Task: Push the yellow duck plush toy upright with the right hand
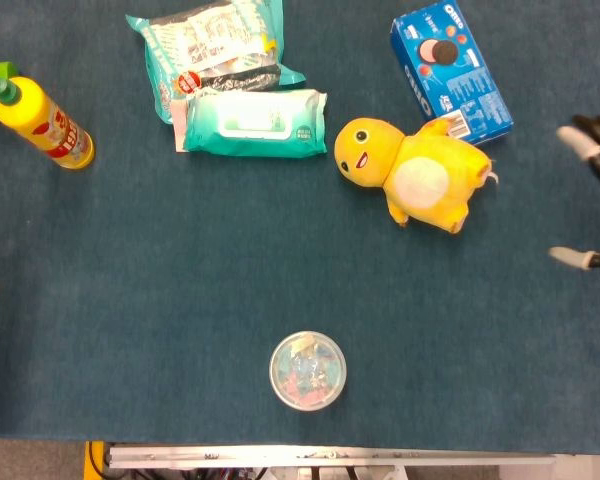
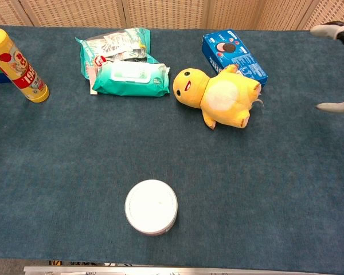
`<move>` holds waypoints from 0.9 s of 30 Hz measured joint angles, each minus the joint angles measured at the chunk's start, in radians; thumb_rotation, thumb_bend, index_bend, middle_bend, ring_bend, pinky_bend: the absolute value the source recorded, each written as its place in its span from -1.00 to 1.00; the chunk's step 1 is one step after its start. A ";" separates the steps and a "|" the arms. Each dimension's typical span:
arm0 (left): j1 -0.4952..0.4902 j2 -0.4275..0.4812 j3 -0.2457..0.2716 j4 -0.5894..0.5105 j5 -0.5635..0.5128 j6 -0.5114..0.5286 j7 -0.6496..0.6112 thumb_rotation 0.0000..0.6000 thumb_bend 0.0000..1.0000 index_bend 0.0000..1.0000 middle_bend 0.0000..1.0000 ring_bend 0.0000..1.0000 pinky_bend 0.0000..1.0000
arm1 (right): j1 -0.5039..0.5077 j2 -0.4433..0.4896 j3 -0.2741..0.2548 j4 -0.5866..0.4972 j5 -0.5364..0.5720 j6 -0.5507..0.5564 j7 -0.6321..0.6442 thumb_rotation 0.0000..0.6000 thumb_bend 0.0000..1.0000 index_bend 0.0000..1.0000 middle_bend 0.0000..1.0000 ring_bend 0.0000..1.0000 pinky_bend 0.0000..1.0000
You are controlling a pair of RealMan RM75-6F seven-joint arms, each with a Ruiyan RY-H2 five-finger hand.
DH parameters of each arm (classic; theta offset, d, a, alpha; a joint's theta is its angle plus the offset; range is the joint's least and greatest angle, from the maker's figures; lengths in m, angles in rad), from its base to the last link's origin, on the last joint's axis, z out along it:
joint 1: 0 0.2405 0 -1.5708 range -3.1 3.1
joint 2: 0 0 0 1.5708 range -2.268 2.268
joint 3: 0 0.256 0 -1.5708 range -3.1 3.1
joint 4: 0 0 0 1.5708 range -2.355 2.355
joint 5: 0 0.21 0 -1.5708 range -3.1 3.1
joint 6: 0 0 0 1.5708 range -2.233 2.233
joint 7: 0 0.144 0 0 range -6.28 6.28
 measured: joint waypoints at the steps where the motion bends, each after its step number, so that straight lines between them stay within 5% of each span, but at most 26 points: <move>1: 0.002 0.000 0.001 0.000 0.001 0.002 0.000 1.00 -0.48 -0.67 -0.67 -0.70 -0.79 | 0.013 -0.007 0.003 0.000 -0.003 -0.011 -0.015 -0.72 -1.00 -0.93 -0.94 -1.00 -1.00; 5: 0.008 0.004 0.003 -0.001 0.001 0.008 -0.004 1.00 -0.48 -0.67 -0.67 -0.70 -0.79 | 0.069 -0.044 0.016 0.007 -0.011 -0.070 -0.083 -0.97 -1.00 -0.87 -0.94 -1.00 -1.00; 17: 0.016 -0.003 0.004 0.011 0.000 0.010 -0.010 1.00 -0.48 -0.67 -0.67 -0.70 -0.79 | 0.243 -0.161 0.038 0.088 -0.034 -0.245 -0.251 -0.99 -1.00 -0.87 -0.94 -1.00 -1.00; 27: 0.022 -0.010 0.002 0.020 -0.003 0.017 -0.019 1.00 -0.48 -0.67 -0.67 -0.70 -0.80 | 0.332 -0.301 0.022 0.275 -0.096 -0.276 -0.300 -0.98 -1.00 -0.87 -0.95 -1.00 -1.00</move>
